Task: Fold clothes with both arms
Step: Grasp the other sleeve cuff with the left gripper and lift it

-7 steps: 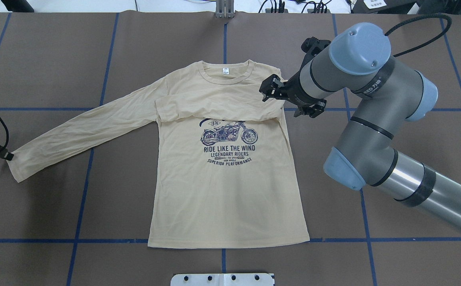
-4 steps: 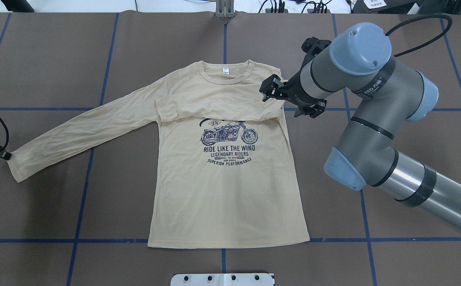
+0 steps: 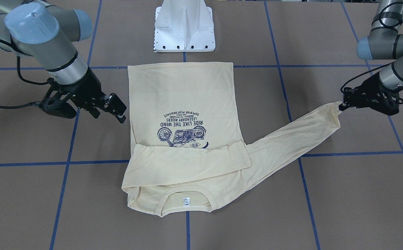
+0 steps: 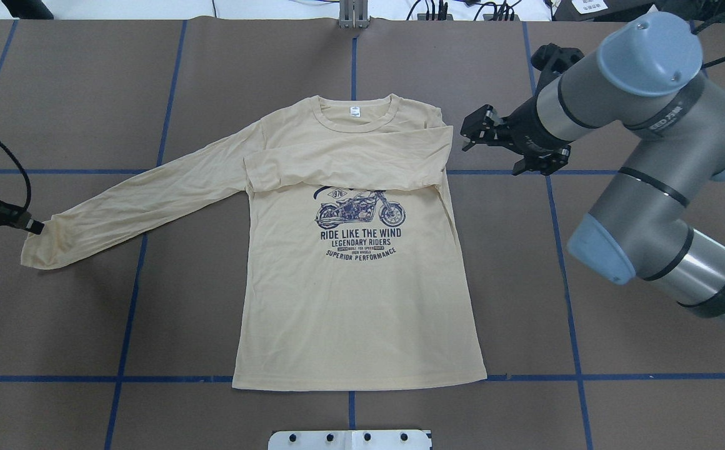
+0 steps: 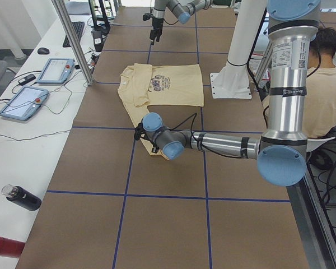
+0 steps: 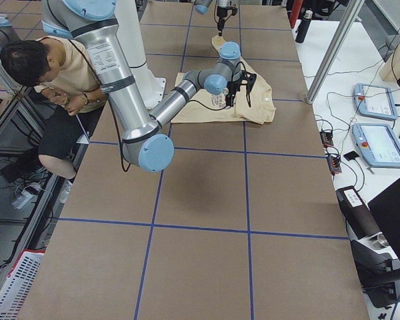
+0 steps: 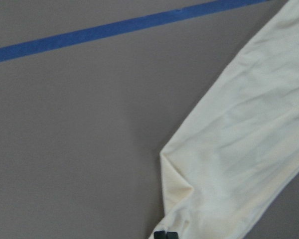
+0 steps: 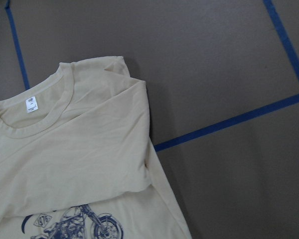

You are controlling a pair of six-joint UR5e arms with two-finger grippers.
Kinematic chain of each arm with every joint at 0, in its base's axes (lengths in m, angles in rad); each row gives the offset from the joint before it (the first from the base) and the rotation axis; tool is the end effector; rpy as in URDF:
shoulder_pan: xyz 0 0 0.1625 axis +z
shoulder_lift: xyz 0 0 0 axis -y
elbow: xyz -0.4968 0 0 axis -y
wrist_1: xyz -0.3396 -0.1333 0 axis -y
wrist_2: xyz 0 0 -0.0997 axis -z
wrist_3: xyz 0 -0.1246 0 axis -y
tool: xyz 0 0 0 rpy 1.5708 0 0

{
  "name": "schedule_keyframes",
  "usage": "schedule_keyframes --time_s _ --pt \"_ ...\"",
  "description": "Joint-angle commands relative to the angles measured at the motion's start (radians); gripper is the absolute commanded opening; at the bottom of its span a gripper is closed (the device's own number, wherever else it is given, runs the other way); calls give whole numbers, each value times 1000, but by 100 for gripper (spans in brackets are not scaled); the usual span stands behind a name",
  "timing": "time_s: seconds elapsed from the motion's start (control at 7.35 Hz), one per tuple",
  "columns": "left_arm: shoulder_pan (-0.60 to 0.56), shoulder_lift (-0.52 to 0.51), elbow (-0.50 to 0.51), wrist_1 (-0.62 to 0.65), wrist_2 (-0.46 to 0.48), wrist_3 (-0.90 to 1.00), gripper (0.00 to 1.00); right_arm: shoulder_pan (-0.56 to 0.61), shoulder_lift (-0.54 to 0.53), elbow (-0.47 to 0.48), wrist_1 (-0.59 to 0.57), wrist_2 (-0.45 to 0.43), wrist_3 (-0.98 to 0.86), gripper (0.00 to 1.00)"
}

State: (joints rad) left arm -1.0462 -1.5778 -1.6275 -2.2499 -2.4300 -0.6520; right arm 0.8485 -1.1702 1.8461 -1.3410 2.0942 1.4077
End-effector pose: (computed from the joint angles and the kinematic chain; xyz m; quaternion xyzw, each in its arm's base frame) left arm 0.2021 -0.4270 0.6302 0.0591 0.5060 0.0969 0.8550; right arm -0.3468 -0.5010 0.3957 0.0013 -0.4824 0.1853 0.8561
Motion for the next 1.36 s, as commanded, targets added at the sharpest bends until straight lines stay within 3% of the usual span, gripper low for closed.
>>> schedule_keyframes --time_s 0.0,0.27,0.41,0.54,0.68,0.95,1.09,1.22 --pt "2 -179 -49 100 -4 -255 0 78 -95 16 2 50 -148 99" --pt "59 -476 -32 317 -3 -467 0 101 -150 15 5 49 -220 99" --pt "92 -570 -3 326 -6 -597 0 113 -164 10 6 47 -245 99" --pt "112 -678 61 319 -6 -697 0 124 -177 7 6 41 -274 99" --pt "156 -779 131 299 53 -756 0 129 -183 7 6 41 -286 99" --pt "245 -899 258 141 185 -906 0 130 -184 7 6 35 -286 99" --pt "268 -1006 373 133 215 -938 0 130 -186 7 6 33 -286 99" --pt "288 -1037 399 131 250 -940 0 130 -187 5 6 32 -286 99"
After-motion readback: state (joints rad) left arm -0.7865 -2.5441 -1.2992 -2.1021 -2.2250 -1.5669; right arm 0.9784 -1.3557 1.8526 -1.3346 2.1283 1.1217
